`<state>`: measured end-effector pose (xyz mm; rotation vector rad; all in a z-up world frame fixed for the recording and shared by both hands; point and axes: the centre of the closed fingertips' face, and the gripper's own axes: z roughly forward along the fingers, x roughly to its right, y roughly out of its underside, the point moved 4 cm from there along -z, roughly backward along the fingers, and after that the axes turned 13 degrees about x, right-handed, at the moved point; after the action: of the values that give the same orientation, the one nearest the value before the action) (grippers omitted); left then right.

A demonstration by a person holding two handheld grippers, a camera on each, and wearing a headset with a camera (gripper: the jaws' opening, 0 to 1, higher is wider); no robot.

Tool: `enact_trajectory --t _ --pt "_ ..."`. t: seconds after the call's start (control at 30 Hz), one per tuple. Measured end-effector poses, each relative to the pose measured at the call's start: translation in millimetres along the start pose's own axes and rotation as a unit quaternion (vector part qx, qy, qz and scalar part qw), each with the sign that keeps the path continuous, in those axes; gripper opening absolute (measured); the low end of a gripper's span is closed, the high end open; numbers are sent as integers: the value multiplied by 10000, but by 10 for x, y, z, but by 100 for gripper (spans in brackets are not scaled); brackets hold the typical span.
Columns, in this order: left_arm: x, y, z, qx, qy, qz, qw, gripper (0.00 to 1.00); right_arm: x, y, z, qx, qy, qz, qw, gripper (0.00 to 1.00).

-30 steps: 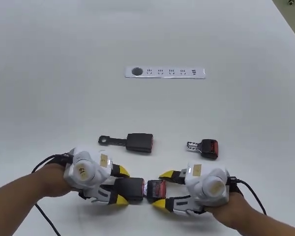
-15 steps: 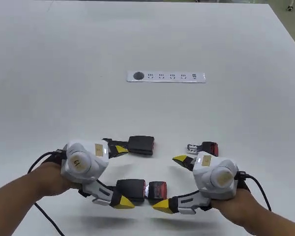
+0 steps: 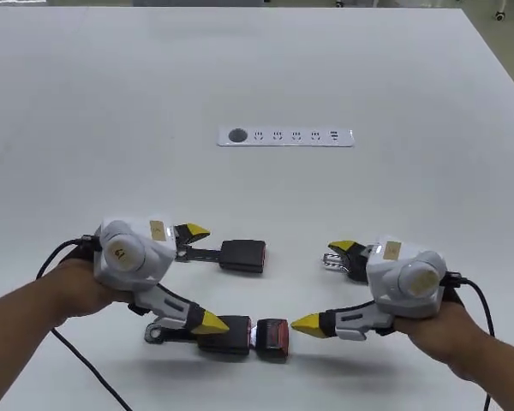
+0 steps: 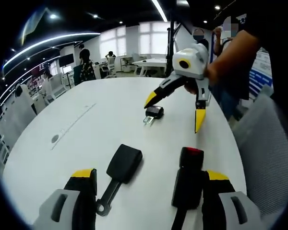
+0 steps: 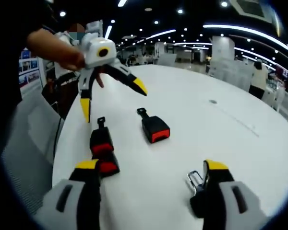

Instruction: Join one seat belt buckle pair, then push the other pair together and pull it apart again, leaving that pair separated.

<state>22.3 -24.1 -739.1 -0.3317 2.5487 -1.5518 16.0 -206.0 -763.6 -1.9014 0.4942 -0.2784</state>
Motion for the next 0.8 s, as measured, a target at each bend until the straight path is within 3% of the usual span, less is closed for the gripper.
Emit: enact_trajectory --t 0.17,0.43,0.63,0.8 --pt "-84 17 34 -98 123 129 9998 90 200 62 -142 -84 255 14 9996 89" --pt "-244 37 117 -121 183 161 9996 88 423 165 -289 -240 364 -61 9990 88" --pt "-378 42 193 -147 297 324 9989 84 558 266 -342 -461 211 -181 9986 86" --pt "-488 53 262 -183 351 356 9986 82 697 315 -366 -504 130 -73 9986 84"
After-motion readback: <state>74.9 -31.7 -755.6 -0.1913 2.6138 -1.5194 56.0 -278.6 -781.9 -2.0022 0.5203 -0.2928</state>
